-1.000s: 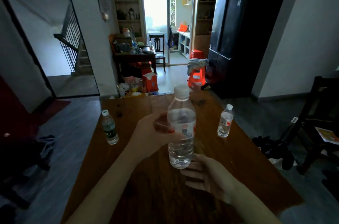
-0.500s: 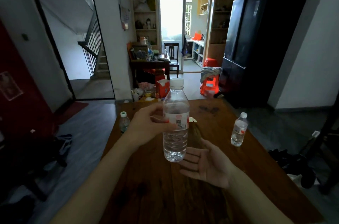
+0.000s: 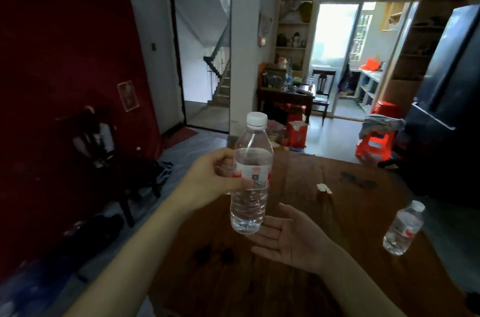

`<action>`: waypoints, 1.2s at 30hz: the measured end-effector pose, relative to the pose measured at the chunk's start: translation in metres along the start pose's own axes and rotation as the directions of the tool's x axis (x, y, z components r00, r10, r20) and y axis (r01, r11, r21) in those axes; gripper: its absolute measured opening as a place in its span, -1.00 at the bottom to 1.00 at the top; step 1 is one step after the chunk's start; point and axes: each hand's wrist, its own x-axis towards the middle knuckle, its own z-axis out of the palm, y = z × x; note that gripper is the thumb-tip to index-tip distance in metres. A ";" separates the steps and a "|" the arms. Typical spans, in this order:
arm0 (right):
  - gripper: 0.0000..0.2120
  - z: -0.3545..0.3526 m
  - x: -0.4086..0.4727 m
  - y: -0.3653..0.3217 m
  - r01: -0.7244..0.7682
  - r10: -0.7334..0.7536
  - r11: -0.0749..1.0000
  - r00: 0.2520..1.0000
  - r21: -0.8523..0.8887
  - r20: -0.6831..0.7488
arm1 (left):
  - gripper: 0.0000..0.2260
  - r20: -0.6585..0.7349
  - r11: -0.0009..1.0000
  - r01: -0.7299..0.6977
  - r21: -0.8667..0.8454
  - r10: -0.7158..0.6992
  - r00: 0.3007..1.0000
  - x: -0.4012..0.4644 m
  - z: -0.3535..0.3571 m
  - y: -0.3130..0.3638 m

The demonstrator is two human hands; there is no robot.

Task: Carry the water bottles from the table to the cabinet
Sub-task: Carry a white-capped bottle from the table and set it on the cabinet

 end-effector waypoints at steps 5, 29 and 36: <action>-0.36 0.027 0.017 0.016 -0.119 0.126 0.990 0.988 -0.082 0.094 | -0.65 -0.145 0.997 0.082 0.001 -0.081 0.986 -0.055 -0.025 -0.001; -0.35 0.351 -0.065 0.384 -0.255 0.813 0.536 0.411 -0.805 0.411 | -0.61 -0.963 0.898 0.425 -0.112 -0.204 0.178 -0.598 -0.137 0.086; -0.30 0.401 -0.163 0.495 -0.144 0.936 0.323 0.194 -0.935 0.294 | -0.65 -0.981 0.866 0.463 -0.189 -0.148 -0.126 -0.737 -0.094 0.137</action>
